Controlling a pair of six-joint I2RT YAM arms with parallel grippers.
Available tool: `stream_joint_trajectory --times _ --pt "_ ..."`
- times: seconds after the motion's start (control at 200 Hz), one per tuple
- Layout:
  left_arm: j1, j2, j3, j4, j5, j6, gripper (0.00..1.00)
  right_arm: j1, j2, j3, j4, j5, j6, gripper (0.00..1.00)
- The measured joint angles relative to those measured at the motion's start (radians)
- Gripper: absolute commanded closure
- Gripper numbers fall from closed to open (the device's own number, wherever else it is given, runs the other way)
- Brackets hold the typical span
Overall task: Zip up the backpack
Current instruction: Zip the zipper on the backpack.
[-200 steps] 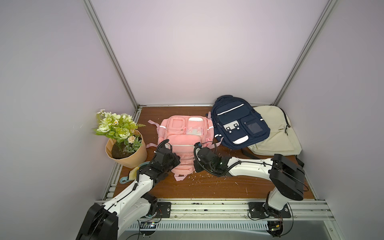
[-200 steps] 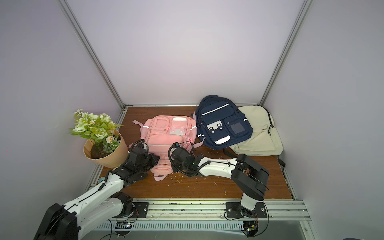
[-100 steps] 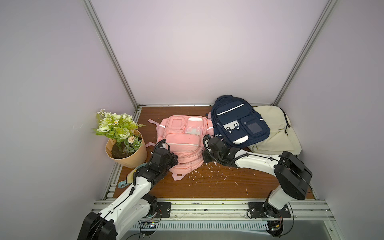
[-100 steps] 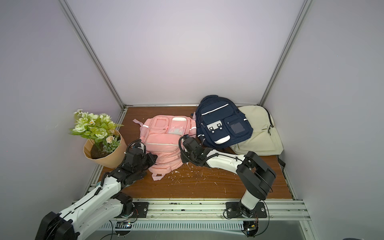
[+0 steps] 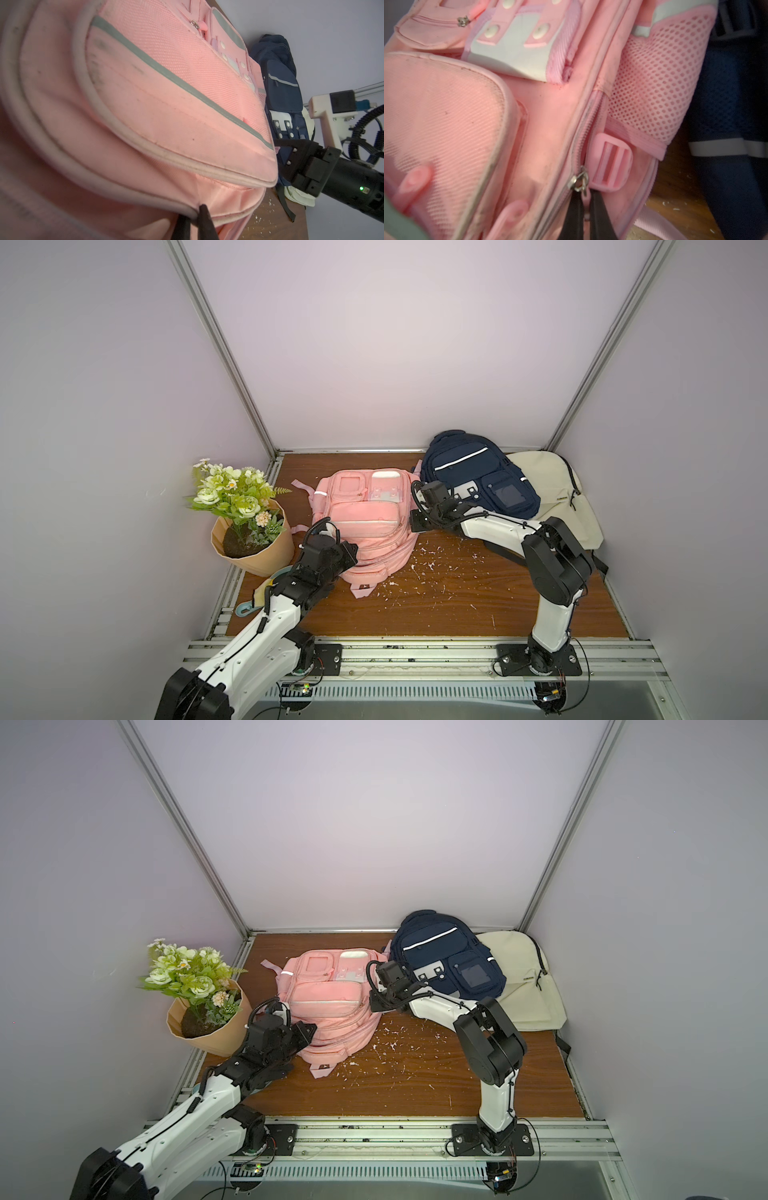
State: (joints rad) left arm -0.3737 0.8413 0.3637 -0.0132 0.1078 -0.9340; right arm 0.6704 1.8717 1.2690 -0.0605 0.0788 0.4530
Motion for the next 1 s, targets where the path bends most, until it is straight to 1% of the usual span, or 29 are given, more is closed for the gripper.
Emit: stream_joint_trajectory --times 0.09,0.15,0.36,0.415,0.485,0.535,0.631,0.716,0.821,0.896,1.001 --pt "0.0 0.008 0.0 0.008 0.002 0.005 1.0 -0.001 0.002 0.018 -0.019 0.005 0.006 1.0" --pt "-0.003 0.014 0.0 0.016 0.0 0.007 1.0 -0.005 0.017 0.057 -0.055 0.005 0.013 1.0" --pt "-0.009 0.02 0.0 0.072 -0.006 0.008 1.0 -0.032 0.156 0.318 -0.205 -0.016 0.028 1.0" --pt "-0.009 0.02 0.0 0.079 -0.009 0.008 1.0 -0.033 0.171 0.344 -0.215 -0.019 0.027 1.0" --pt "-0.01 0.02 -0.001 0.08 -0.011 0.008 1.0 -0.033 0.171 0.341 -0.218 -0.024 0.026 1.0" --pt "-0.012 0.021 -0.002 0.079 -0.012 0.007 1.0 -0.033 0.158 0.315 -0.203 -0.025 0.024 0.95" --pt "-0.013 0.037 -0.002 0.078 -0.009 0.012 0.99 -0.033 0.118 0.24 -0.168 -0.023 0.021 0.78" --pt "-0.013 0.07 -0.002 0.065 -0.008 0.029 0.92 -0.052 0.064 0.17 -0.145 0.006 0.015 0.62" --pt "-0.015 0.114 0.0 0.036 -0.008 0.063 0.78 -0.114 -0.018 0.095 -0.097 0.051 0.021 0.5" --pt "-0.018 0.134 0.018 0.006 -0.009 0.093 0.66 -0.154 -0.088 0.03 -0.053 0.068 0.034 0.46" --pt "-0.022 0.141 0.072 -0.052 -0.027 0.144 0.42 -0.167 -0.173 -0.075 0.002 0.07 0.068 0.45"
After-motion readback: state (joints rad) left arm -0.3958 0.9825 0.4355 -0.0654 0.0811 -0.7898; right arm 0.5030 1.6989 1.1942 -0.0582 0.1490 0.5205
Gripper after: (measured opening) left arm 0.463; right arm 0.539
